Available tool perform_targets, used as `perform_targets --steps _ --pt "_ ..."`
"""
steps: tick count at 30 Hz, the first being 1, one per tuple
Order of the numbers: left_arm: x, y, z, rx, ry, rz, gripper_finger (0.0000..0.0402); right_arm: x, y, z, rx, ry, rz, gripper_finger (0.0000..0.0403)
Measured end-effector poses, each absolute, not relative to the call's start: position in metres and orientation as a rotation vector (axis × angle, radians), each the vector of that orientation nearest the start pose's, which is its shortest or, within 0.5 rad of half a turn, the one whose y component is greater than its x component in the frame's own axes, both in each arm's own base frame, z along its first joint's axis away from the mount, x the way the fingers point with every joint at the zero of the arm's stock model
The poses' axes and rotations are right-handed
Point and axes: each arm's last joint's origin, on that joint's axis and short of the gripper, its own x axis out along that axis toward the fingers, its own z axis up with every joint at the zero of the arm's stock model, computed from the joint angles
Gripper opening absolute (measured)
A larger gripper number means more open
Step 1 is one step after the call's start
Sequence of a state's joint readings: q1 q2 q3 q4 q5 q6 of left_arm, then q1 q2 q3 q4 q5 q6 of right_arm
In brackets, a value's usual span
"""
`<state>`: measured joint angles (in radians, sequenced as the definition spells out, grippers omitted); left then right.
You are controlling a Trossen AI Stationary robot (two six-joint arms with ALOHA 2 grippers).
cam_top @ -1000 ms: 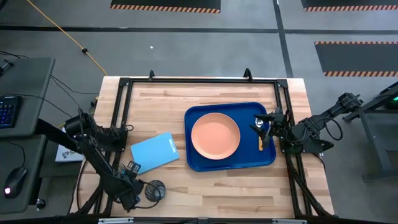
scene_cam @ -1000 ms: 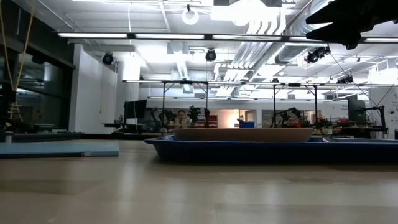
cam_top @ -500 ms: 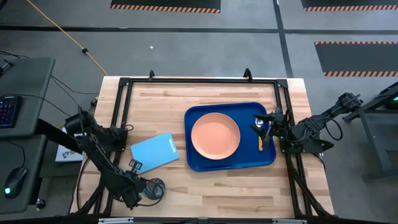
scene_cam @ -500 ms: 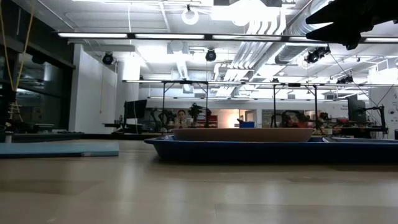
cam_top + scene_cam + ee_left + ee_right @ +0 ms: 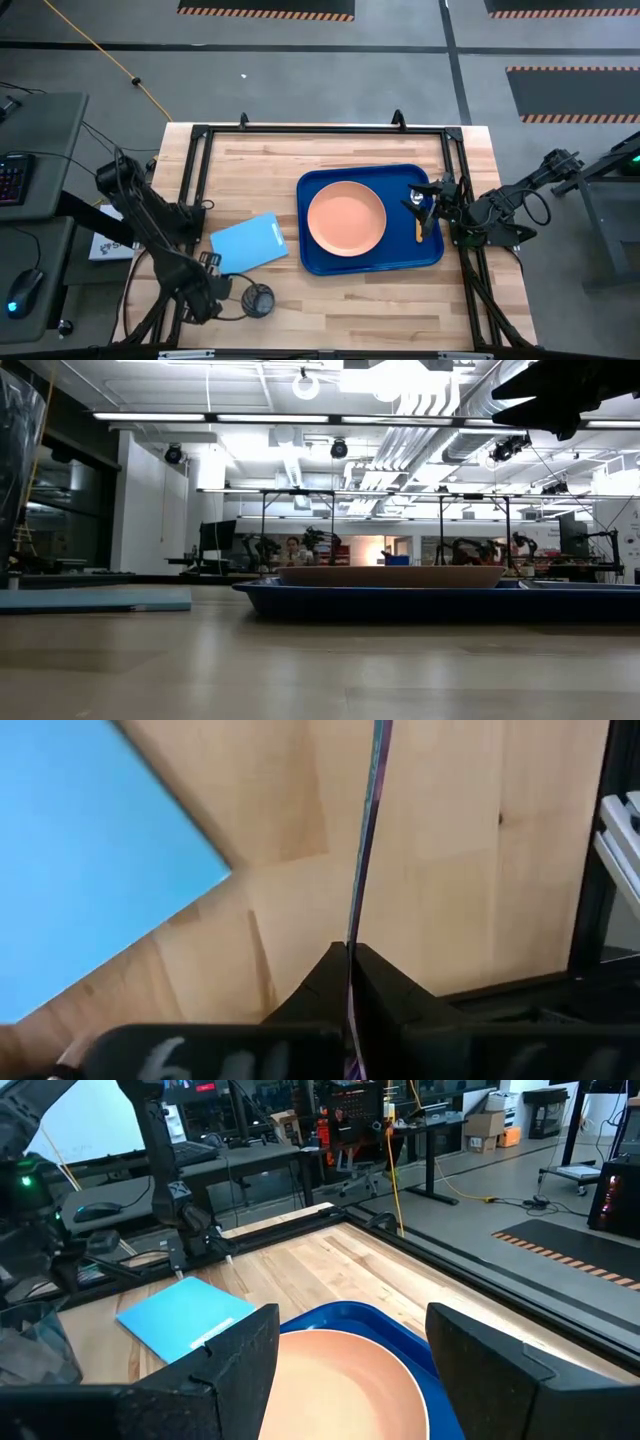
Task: Pick and place plate/cup/fork/spoon on tray
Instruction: Put the blue fork on the blue serving tray to the right of the pink plate
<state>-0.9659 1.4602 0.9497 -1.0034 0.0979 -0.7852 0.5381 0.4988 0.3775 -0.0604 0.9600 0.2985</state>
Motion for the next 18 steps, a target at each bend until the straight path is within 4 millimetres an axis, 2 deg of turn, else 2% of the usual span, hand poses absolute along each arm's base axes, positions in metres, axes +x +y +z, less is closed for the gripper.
perform_targets --steps 10,18 --pt "0.139 -0.177 0.215 0.019 1.599 -0.129 0.0000 0.117 0.042 0.244 0.168 0.071 -0.436 0.0245" --pt "0.150 -0.148 0.221 0.074 1.532 0.084 0.0000 0.117 0.042 0.244 0.170 0.071 -0.435 0.0245"
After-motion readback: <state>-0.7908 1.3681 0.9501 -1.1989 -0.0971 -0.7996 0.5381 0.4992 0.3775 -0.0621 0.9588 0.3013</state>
